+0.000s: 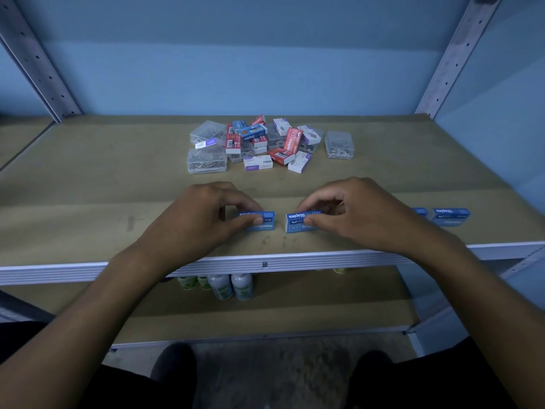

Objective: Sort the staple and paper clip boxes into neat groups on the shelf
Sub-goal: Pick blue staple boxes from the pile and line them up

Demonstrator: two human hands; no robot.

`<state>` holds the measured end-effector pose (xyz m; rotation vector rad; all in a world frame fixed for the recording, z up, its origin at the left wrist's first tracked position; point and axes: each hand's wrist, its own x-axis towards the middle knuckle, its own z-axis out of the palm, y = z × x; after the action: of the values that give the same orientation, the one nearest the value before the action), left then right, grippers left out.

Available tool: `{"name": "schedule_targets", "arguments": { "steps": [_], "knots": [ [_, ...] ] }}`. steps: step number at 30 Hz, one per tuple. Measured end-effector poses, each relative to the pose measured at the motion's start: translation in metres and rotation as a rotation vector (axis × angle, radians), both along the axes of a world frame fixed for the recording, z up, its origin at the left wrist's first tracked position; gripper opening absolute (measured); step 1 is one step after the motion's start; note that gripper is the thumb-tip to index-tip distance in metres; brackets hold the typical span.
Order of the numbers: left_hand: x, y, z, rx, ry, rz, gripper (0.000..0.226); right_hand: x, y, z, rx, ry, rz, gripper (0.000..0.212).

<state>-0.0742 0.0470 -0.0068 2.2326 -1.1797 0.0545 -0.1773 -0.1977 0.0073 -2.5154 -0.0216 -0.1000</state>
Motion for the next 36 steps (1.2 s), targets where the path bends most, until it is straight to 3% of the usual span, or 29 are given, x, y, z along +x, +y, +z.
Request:
{"name": "schedule_targets", "arguments": {
  "steps": [11, 21, 36],
  "knots": [
    [0.003, -0.065, 0.016, -0.109, 0.074, 0.053, 0.013, -0.008, -0.068, 0.031, 0.037, -0.15, -0.16, 0.017],
    [-0.012, -0.155, 0.015, -0.14, 0.115, -0.044, 0.012, -0.031, -0.129, 0.026, 0.009, -0.081, -0.324, 0.016],
    [-0.022, -0.206, 0.004, -0.074, 0.124, -0.065, 0.015, -0.056, -0.153, 0.024, 0.012, -0.027, -0.421, 0.016]
  ]
}}
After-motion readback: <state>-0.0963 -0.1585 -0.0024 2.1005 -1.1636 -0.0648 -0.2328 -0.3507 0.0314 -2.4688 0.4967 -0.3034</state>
